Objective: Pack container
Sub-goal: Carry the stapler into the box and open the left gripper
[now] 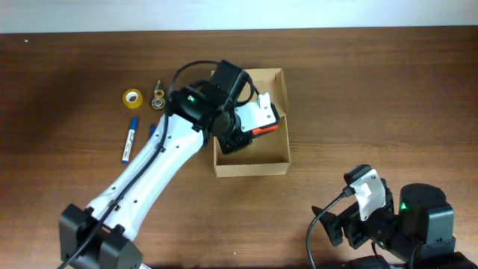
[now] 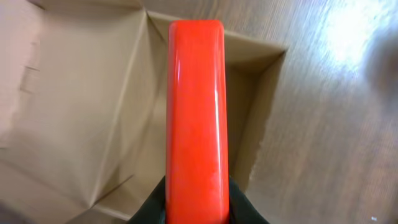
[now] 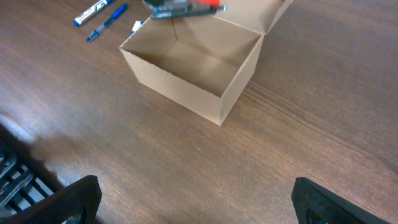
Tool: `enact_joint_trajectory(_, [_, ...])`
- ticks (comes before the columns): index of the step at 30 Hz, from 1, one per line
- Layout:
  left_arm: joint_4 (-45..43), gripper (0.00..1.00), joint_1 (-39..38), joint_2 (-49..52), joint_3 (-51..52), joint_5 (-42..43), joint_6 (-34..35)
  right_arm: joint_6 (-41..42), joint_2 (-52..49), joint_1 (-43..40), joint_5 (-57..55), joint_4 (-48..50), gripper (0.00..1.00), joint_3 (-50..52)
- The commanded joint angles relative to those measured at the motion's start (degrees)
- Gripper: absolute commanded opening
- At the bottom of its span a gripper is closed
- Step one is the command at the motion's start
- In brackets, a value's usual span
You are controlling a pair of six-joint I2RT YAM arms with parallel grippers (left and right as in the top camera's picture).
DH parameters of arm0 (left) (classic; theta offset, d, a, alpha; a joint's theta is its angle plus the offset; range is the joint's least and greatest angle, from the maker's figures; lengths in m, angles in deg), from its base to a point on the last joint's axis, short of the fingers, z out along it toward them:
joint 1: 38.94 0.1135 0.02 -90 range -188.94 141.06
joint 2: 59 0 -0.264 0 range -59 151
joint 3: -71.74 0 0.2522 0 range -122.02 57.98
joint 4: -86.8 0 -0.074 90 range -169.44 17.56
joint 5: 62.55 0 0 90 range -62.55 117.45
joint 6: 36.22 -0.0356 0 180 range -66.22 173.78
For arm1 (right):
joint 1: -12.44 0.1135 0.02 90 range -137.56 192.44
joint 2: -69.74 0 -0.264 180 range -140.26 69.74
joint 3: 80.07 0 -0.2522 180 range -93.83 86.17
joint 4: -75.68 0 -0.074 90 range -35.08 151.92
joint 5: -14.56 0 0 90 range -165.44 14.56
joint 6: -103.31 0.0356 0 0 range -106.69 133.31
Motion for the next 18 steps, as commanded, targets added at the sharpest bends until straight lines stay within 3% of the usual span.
enact_joint_trajectory(1, [-2.7,0.02,-0.1,0.6,4.2,-2.4,-2.0,0.0,0.3,-0.4,-0.5,0.2,0.99,0.2])
enact_joint_trajectory(18, [-3.5,0.02,-0.1,10.1,7.5,-6.2,-5.8,0.0,0.3,-0.4,-0.5,0.2,0.99,0.2])
